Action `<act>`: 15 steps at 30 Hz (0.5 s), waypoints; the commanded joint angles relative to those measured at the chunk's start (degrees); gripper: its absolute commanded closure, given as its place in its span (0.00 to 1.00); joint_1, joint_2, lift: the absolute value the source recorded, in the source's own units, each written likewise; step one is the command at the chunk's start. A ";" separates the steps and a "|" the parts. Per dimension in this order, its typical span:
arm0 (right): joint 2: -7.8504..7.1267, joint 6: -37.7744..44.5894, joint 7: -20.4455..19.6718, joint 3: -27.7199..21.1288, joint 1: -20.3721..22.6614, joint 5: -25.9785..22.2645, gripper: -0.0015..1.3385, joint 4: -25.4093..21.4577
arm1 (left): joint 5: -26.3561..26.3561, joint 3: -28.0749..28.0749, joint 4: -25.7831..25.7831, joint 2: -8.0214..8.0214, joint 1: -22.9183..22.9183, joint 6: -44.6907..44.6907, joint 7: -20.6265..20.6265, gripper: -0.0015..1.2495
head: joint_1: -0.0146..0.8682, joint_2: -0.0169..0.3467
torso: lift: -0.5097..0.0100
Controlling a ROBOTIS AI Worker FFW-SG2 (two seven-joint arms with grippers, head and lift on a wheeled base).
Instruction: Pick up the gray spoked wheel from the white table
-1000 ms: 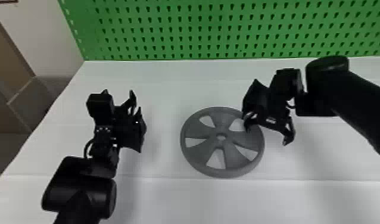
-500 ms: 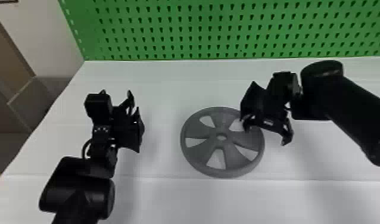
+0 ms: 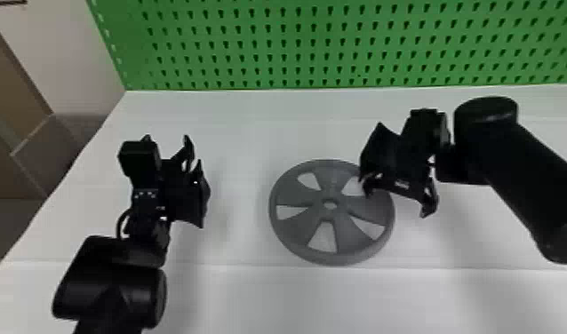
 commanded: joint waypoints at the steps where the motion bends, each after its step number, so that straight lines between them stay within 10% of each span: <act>1: -0.11 1.23 -1.07 -0.02 1.94 -1.29 0.07 -4.85 | 0.00 0.50 -0.50 0.03 0.34 0.00 0.08 0.41 | 0.90 0.35 | 0.85; 15: -0.28 2.81 -7.57 -4.23 8.44 -3.40 0.07 -15.40 | 0.00 1.38 -1.38 -0.05 1.05 0.09 0.43 0.41 | 0.90 0.35 | 0.85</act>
